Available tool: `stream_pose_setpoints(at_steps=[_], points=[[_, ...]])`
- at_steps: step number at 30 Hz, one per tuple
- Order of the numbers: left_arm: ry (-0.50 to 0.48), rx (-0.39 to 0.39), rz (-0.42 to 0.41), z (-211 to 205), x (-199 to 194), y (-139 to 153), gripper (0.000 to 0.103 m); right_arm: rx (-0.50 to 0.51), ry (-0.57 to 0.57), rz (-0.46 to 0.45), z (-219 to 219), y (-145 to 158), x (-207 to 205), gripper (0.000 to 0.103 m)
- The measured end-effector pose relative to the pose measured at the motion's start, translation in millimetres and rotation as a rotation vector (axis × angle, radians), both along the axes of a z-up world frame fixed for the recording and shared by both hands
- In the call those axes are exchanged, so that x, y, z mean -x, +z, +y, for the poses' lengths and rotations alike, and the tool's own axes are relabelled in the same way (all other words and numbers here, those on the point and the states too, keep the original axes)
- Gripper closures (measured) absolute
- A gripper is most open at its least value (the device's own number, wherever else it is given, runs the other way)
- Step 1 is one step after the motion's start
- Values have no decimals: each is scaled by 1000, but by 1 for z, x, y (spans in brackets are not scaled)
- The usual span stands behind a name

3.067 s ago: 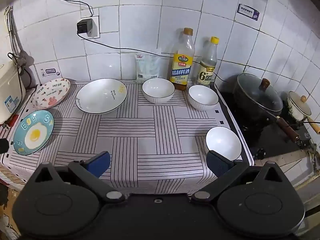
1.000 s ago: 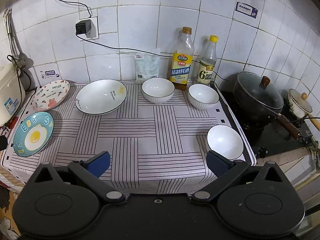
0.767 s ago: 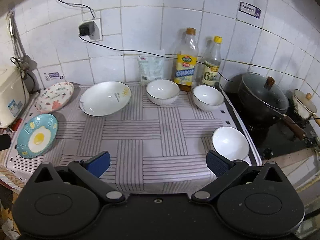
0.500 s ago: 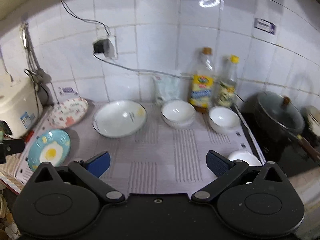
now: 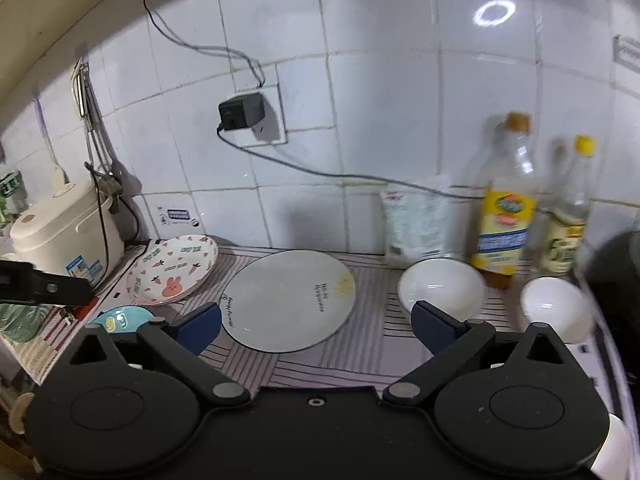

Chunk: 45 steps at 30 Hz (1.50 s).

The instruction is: Organize plates and bowls

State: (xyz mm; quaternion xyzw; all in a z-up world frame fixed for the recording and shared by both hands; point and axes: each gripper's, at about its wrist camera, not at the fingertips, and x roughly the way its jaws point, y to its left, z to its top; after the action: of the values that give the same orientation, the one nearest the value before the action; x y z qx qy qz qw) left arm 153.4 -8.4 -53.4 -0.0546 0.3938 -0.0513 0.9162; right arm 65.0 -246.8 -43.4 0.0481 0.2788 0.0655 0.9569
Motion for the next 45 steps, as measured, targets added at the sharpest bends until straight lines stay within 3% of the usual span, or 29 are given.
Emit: stream_pose_setpoints(at_steps=[7,14,18,22,25,28,29,33,38,40,45], points=[[-61,59,15,-22,-49,-51,2,10,78,35,-3,-52,-56,13],[-60,8,46,-38,-93,-93,3,-43,83,115,-11,-101,-100,23],[-82,48,68,-41,-115,-112,3,-83,75,182,-14,-127,-122,26],[-74,18,114,-49,-132,-128,4,-161,46,232,-20,-145,-138,29],[-63,2,143,-50,-141,-137,14,-227,36,264,-25,-155,-151,54],[-31,3,178,-47,-147,-143,38,-277,26,279,-32,-160,-159,78],[-24,7,190,-46,-148,-146,46,-302,34,284,-34,-161,-160,82],[11,12,218,-42,-148,-155,70,-301,46,291,-34,-162,-160,81],[45,61,214,-40,-148,-157,71,-314,71,302,-36,-163,-165,82],[48,70,214,-43,-149,-156,77,-306,80,302,-36,-163,-167,81],[51,44,239,-47,-151,-150,78,-260,119,316,-33,-158,-171,80]])
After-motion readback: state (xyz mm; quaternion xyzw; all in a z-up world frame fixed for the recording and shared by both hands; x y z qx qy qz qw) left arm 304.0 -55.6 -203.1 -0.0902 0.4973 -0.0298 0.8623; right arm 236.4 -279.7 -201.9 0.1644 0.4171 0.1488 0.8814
